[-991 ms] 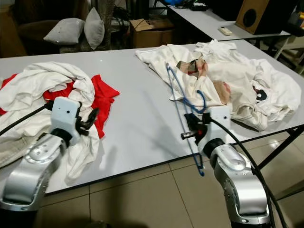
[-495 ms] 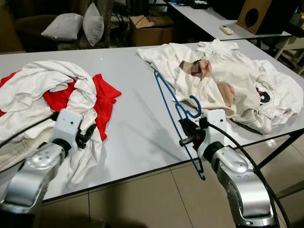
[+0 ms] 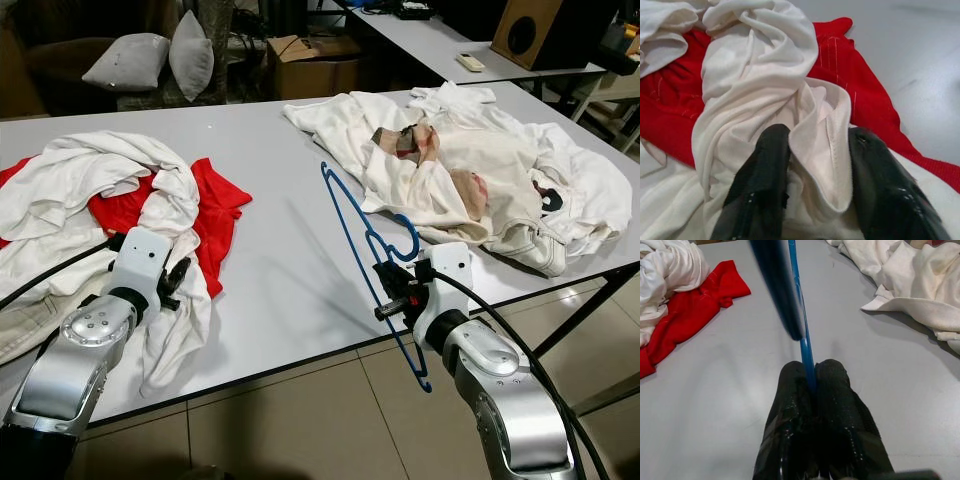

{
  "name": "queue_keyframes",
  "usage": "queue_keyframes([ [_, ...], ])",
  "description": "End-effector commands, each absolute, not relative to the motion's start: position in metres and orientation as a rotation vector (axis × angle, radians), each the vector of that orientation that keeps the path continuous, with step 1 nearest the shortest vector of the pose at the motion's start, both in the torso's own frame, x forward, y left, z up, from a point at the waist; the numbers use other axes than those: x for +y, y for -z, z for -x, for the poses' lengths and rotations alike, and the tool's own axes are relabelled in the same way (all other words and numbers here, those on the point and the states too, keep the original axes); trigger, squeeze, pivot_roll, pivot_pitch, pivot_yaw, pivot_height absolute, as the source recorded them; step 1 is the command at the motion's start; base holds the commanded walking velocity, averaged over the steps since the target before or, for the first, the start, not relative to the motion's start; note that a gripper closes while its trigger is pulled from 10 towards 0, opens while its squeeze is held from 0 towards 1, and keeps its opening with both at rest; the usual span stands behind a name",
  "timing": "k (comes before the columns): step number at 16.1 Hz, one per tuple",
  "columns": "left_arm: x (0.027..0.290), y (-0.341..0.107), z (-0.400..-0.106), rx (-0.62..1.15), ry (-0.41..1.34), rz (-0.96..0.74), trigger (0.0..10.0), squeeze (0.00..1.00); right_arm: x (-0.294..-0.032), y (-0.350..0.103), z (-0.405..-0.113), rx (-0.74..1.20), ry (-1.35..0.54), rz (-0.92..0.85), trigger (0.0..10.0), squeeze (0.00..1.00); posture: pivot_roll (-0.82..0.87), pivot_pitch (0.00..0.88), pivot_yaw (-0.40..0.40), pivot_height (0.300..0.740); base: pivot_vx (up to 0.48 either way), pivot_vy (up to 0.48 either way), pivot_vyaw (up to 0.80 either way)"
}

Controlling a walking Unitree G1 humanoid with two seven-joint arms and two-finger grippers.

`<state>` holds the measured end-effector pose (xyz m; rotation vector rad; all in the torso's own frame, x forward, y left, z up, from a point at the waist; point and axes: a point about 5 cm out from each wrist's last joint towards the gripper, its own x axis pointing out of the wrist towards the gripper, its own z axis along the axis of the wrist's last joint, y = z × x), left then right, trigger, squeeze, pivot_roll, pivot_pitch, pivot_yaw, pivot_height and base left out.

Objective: Hang hanger

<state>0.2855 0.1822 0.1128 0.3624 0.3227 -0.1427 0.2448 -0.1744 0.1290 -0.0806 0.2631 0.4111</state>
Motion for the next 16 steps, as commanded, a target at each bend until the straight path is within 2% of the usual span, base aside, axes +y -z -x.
queue_keyframes([
  [1,0.182,-0.117,-0.289,0.302,0.148,-0.363,0.0,0.0,-0.177,-0.132,-0.244,0.244,-0.405,0.101,10.0,0.0,0.04,0.0,-0.013,0.74,0.0,0.0,0.0],
  [12,0.188,-0.117,-0.288,0.292,0.143,-0.358,0.0,0.0,-0.178,-0.131,-0.241,0.243,-0.377,0.111,10.0,0.0,0.02,0.0,0.003,0.74,0.0,0.0,0.0],
  [14,0.189,-0.13,-0.295,0.219,0.16,-0.378,0.0,0.0,-0.181,-0.131,-0.241,0.236,-0.35,0.113,10.0,0.0,0.02,0.0,0.012,0.74,0.0,0.0,0.0],
  [16,0.194,-0.162,-0.307,0.071,0.223,-0.429,0.0,0.0,-0.187,-0.133,-0.244,0.219,-0.302,0.106,10.0,0.0,0.02,0.0,0.011,0.74,0.0,0.0,0.0],
])
